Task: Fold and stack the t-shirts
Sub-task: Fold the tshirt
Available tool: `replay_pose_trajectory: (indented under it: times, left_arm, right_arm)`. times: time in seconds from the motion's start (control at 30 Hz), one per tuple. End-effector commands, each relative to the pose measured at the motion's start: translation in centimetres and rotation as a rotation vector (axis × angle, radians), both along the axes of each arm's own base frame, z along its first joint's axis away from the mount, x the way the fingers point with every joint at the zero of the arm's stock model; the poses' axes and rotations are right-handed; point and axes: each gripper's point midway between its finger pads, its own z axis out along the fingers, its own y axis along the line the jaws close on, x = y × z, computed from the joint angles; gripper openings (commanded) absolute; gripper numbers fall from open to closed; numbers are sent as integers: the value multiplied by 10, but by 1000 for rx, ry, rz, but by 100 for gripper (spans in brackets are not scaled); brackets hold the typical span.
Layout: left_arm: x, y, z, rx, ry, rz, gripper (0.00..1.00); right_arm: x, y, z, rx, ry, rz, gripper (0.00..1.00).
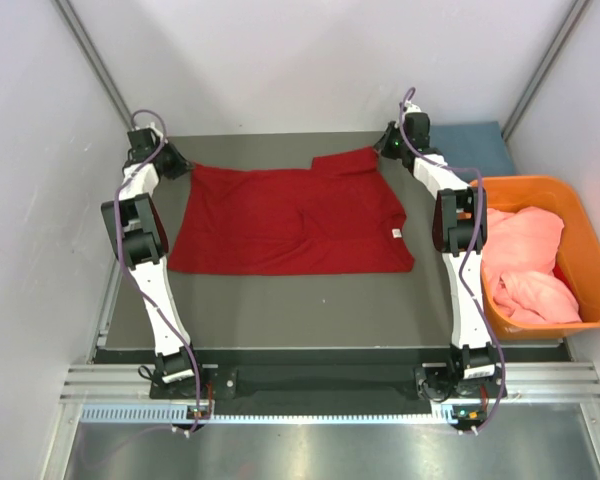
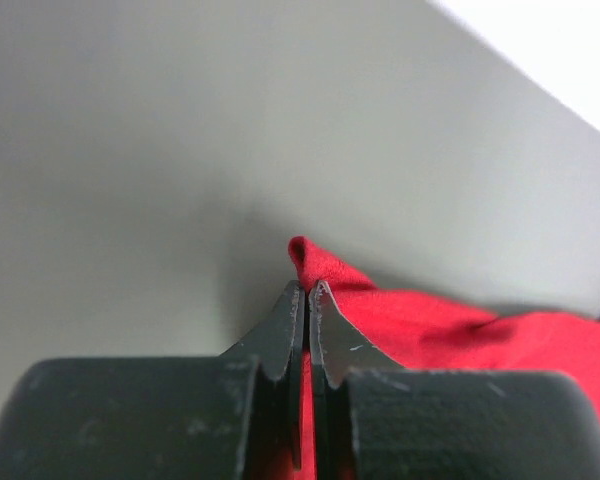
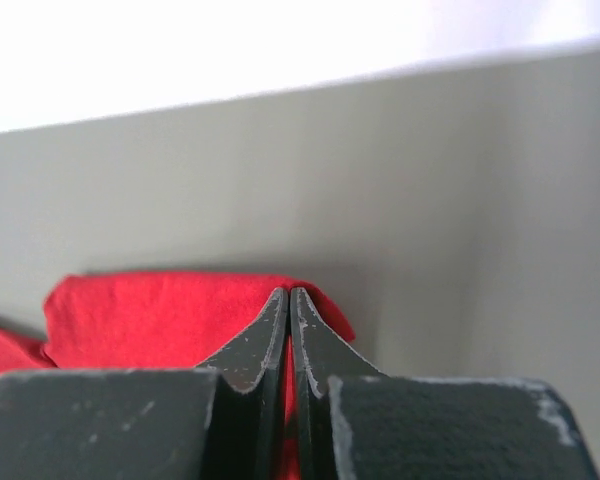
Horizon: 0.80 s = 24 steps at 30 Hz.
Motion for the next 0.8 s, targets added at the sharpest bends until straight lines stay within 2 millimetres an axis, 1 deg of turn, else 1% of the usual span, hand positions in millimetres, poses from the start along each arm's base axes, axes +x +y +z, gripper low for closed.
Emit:
replay_pose_trajectory:
  times: [0.0, 0.03, 0.1, 0.2, 0.23, 0.27, 0.33, 0.37, 0.43, 0.57, 0.6, 0.67, 0.7, 0.73, 0.77]
  left_arm:
    - [25, 14, 50, 31, -136, 39, 0]
    - [27, 15, 49, 31, -137, 52, 0]
    - [29, 19, 53, 35, -152, 69, 0]
    - [33, 18, 57, 30, -168, 73, 0]
    - [33, 18, 53, 27, -159, 72, 0]
    - [33, 19, 52, 29, -159, 70, 0]
    - [33, 19, 51, 36, -153, 63, 0]
    - [32, 19, 48, 38, -145, 64, 0]
    - [31, 19, 49, 44, -146, 54, 0]
    - [27, 16, 51, 44, -140, 41, 0]
    - [25, 16, 50, 46, -135, 38, 0]
    - [23, 16, 56, 56, -142, 34, 0]
    - [19, 17, 52, 61, -130, 40, 0]
    - [17, 17, 58, 68, -137, 34, 0]
    - [15, 17, 59, 72, -137, 33, 0]
  right_arm:
    - [27, -5, 103, -9, -305, 14, 0]
    - [29, -6, 111, -12, -338, 9, 0]
    - [29, -6, 119, -17, -368, 9, 0]
    - [30, -6, 131, -21, -420, 17, 0]
    - [27, -7, 130, -25, -423, 17, 0]
    - [27, -7, 137, -29, -458, 18, 0]
    - [22, -9, 139, -40, -470, 19, 0]
    - [22, -9, 146, -52, -508, 23, 0]
    - [15, -10, 150, -57, -528, 35, 0]
    - [4, -6, 160, -75, -580, 87, 0]
    - [-5, -4, 163, -76, -600, 102, 0]
    - [-14, -5, 167, -85, -620, 108, 0]
    - [-22, -5, 167, -90, -625, 117, 0]
    - [-25, -5, 167, -95, -626, 122, 0]
    - [-29, -5, 168, -110, -632, 128, 0]
